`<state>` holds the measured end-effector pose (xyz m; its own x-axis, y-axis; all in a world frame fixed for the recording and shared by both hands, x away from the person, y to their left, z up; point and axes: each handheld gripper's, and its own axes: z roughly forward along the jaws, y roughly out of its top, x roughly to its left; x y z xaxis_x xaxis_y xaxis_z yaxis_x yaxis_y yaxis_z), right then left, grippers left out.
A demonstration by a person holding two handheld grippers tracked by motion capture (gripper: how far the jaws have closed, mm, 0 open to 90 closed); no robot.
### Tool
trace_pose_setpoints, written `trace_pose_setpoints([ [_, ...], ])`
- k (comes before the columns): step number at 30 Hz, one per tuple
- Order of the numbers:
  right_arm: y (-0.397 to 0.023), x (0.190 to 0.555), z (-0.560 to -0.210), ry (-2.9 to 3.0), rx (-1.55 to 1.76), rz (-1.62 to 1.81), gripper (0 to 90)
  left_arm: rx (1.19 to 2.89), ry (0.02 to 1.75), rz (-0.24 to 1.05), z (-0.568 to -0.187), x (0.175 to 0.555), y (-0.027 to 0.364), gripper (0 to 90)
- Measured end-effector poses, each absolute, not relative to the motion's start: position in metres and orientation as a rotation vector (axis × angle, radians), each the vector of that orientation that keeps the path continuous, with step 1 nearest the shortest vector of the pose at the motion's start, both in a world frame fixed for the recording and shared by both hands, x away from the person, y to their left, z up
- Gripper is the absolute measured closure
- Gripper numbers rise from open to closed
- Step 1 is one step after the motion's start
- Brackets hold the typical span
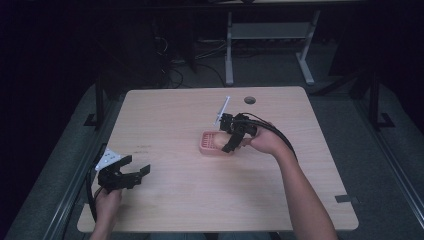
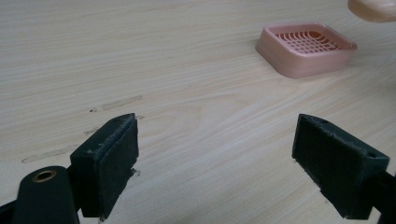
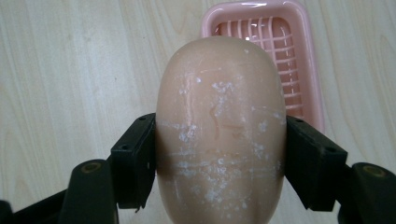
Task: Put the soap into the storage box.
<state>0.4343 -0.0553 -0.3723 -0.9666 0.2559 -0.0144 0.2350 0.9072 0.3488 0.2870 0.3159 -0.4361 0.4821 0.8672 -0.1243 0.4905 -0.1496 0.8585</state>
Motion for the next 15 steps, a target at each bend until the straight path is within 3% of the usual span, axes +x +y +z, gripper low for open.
trace_pose_setpoints([
  [15, -0.051, 0.452, -0.364, 2.999, 0.405, 0.557, 31.9, 1.801, 1.145, 0.507, -0.436, 0.287, 0.315, 14.3],
])
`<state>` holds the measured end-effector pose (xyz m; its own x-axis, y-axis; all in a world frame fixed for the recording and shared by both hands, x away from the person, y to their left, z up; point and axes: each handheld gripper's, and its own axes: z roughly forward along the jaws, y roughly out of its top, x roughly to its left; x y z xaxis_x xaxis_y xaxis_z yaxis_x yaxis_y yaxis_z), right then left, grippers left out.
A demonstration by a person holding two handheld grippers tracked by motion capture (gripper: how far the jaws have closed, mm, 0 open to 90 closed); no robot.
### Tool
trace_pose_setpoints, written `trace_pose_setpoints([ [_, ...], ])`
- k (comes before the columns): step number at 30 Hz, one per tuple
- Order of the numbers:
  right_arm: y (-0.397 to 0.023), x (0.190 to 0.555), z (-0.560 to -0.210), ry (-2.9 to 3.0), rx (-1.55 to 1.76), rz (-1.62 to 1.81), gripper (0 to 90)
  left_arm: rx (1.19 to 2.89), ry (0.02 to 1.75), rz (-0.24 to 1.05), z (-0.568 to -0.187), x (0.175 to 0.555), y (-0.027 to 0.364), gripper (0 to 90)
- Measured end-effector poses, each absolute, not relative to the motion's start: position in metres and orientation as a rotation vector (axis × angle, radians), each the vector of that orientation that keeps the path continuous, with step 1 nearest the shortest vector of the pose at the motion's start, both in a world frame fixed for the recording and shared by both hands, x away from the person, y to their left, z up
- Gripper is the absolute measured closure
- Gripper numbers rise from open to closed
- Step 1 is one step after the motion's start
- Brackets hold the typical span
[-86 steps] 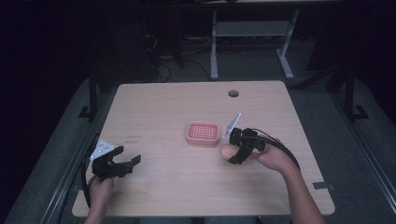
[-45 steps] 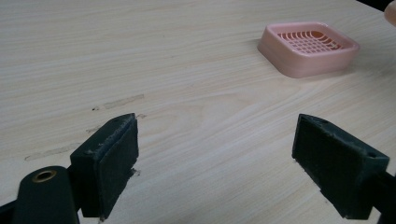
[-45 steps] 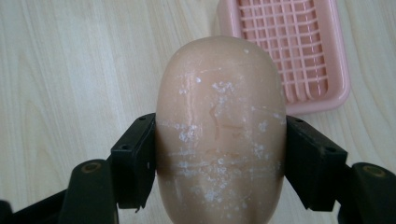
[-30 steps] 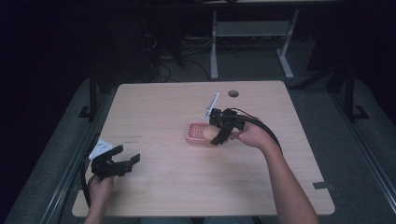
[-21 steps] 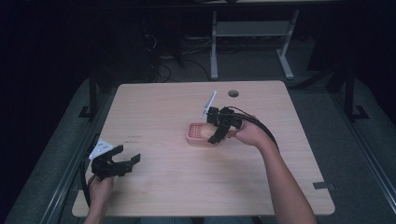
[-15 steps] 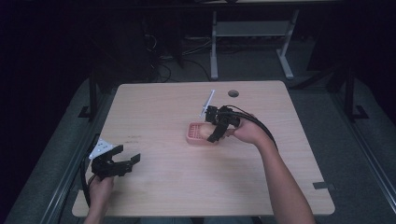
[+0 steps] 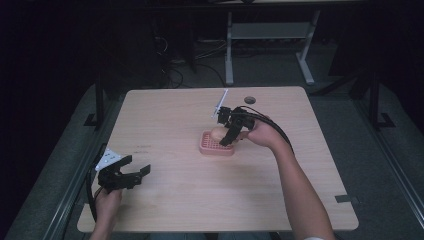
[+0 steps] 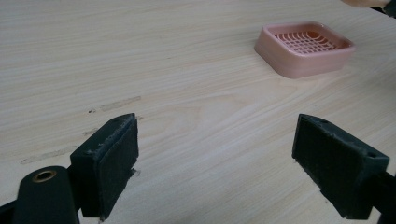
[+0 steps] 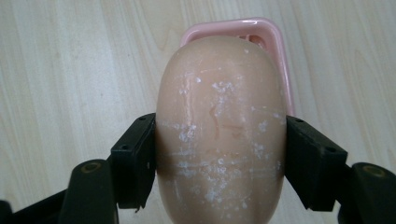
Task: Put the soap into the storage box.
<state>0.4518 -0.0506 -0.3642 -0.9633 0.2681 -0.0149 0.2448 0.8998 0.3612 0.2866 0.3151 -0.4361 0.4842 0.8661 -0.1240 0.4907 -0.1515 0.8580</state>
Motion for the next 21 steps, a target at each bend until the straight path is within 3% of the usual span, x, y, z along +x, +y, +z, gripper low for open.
trace_pose_setpoints([
  [21, -0.031, 0.472, -0.393, 3.034, 0.408, 0.552, 31.8, 1.818, 1.141, 0.506, -0.436, 0.285, 0.316, 14.2],
])
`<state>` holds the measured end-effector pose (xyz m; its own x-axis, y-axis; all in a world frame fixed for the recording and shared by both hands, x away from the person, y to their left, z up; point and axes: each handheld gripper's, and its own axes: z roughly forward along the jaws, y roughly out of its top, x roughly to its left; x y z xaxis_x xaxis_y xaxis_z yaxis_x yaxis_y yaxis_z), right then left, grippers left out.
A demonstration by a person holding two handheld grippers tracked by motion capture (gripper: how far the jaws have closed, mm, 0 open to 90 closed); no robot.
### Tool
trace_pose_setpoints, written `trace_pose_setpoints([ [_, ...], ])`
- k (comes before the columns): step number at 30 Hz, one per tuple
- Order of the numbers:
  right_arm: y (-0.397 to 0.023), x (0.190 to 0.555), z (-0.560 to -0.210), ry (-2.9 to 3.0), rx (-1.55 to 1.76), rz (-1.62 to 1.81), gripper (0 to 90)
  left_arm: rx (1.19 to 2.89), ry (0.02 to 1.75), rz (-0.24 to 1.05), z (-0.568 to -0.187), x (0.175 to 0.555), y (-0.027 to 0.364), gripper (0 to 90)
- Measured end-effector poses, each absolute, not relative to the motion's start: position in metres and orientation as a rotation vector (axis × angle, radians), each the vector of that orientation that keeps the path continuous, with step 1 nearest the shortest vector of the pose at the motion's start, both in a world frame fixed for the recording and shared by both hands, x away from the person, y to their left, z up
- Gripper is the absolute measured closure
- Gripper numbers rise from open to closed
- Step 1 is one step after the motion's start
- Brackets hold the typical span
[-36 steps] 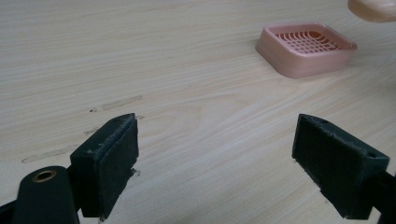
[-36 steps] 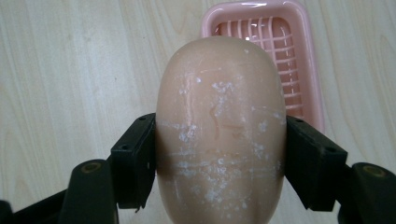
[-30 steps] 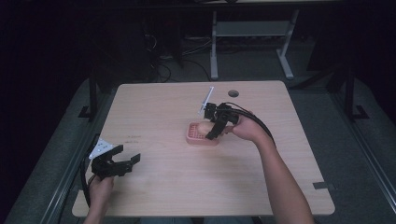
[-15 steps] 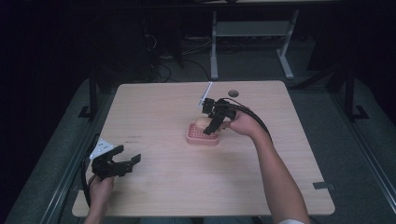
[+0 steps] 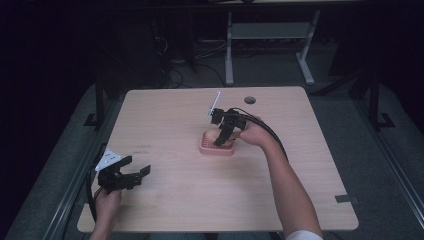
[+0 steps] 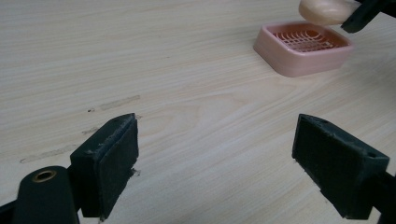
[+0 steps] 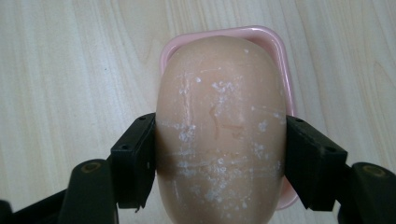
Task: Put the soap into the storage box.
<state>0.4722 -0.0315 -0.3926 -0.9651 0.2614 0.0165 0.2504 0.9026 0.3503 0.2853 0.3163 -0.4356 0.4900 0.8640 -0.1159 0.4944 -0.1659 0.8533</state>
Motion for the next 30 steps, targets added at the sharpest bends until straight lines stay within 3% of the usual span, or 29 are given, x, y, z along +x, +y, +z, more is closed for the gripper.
trace_pose_setpoints([
  [30, -0.022, 0.480, -0.414, 3.059, 0.418, 0.493, 31.7, 1.802, 1.142, 0.501, -0.435, 0.285, 0.316, 14.2],
])
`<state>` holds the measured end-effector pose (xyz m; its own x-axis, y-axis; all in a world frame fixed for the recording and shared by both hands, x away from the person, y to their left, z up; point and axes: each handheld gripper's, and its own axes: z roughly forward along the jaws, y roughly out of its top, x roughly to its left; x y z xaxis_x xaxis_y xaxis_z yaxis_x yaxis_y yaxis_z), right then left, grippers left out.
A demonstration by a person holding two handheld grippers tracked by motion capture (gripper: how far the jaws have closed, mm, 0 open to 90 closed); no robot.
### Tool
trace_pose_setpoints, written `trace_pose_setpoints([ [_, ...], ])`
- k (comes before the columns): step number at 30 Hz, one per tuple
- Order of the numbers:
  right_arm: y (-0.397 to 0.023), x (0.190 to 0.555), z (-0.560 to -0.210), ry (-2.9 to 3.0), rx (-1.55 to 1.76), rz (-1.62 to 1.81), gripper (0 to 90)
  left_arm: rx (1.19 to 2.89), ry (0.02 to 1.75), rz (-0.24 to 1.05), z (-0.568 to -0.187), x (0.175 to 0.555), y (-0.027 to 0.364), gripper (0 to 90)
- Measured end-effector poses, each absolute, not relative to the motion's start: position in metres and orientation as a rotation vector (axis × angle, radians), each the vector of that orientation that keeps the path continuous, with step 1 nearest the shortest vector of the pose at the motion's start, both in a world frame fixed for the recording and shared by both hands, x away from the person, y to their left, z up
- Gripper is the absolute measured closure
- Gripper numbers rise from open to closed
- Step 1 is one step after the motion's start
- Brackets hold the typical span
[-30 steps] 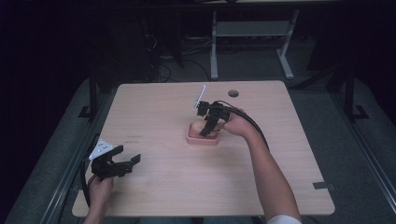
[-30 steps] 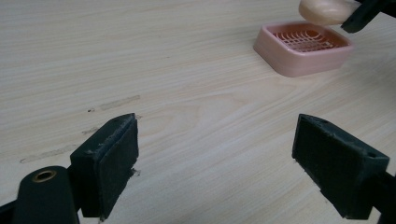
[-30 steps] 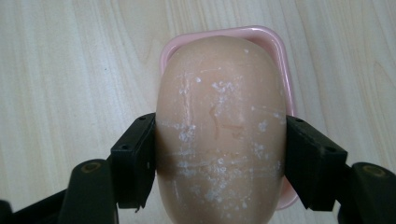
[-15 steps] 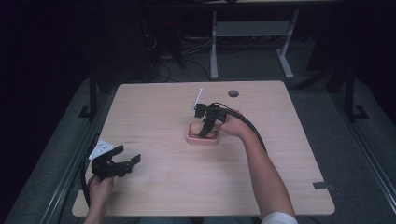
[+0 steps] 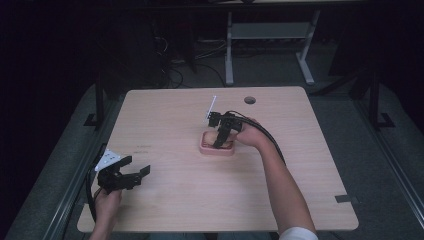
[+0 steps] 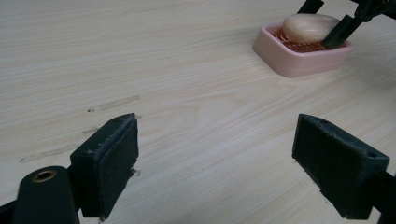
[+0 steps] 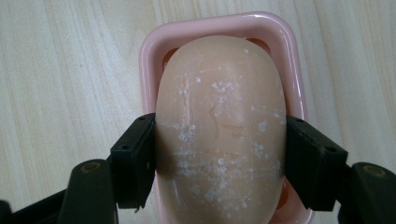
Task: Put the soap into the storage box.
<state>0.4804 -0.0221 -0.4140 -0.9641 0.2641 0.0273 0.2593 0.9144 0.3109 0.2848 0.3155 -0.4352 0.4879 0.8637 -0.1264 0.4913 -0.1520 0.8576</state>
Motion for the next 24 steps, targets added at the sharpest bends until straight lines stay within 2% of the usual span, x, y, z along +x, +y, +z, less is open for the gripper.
trace_pose_setpoints([
  [24, -0.0223, 0.4811, -0.4143, 3.063, 0.429, 0.495, 31.6, 1.799, 1.143, 0.500, -0.4350, 0.2847, 0.3164, 14.2],
])
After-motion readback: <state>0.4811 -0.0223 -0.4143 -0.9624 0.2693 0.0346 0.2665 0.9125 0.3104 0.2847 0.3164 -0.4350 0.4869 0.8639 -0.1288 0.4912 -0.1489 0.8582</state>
